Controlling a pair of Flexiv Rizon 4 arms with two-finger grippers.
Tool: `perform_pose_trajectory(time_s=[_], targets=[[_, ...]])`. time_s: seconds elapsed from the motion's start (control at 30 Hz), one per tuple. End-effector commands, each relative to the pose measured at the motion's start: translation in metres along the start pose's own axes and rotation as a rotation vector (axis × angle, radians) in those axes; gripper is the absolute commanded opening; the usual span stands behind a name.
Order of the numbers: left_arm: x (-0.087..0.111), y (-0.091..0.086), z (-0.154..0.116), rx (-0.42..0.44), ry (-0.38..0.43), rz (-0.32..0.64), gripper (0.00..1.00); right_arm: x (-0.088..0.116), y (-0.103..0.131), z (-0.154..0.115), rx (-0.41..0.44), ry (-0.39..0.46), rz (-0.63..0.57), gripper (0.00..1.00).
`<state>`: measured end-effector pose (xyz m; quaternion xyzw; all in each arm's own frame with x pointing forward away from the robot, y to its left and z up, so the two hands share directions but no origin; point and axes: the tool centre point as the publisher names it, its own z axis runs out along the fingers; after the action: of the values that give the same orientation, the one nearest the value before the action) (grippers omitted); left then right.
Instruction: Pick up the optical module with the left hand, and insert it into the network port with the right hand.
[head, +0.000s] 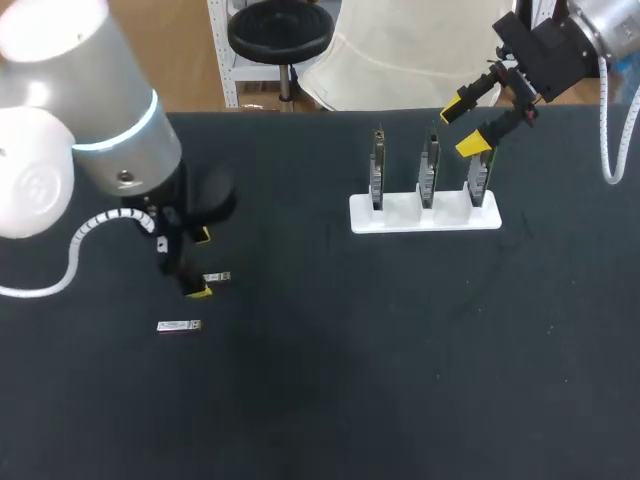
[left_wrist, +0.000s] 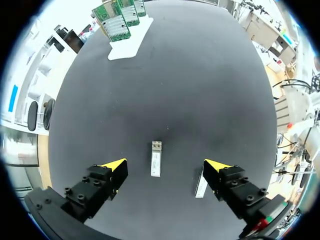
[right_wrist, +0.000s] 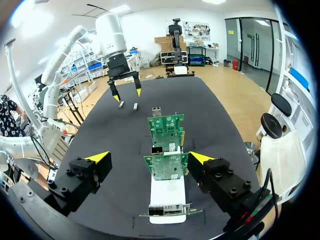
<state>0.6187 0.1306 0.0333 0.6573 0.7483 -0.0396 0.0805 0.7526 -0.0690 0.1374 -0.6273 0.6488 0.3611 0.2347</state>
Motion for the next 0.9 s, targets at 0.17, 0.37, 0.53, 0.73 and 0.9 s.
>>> perform_pose_trajectory(time_s=[0.17, 0.37, 0.53, 0.73, 0.9], targets=[[0.006, -0.001, 0.010, 0.010, 0.003, 0.034, 1.00, 0.000, 0.000, 0.000, 0.000, 0.001, 0.000, 1.00], [0.008, 0.004, 0.021, 0.024, 0.000, 0.044, 1.00, 0.000, 0.000, 0.000, 0.000, 0.001, 0.000, 1.00], [0.008, 0.006, 0.026, 0.040, 0.009, 0.047, 1.00, 0.000, 0.000, 0.000, 0.000, 0.001, 0.000, 1.00], [0.007, 0.007, 0.032, 0.048, 0.011, 0.050, 1.00, 0.000, 0.000, 0.000, 0.000, 0.001, 0.000, 1.00], [0.006, 0.007, 0.035, 0.056, 0.013, 0.050, 1.00, 0.000, 0.000, 0.000, 0.000, 0.001, 0.000, 1.00]])
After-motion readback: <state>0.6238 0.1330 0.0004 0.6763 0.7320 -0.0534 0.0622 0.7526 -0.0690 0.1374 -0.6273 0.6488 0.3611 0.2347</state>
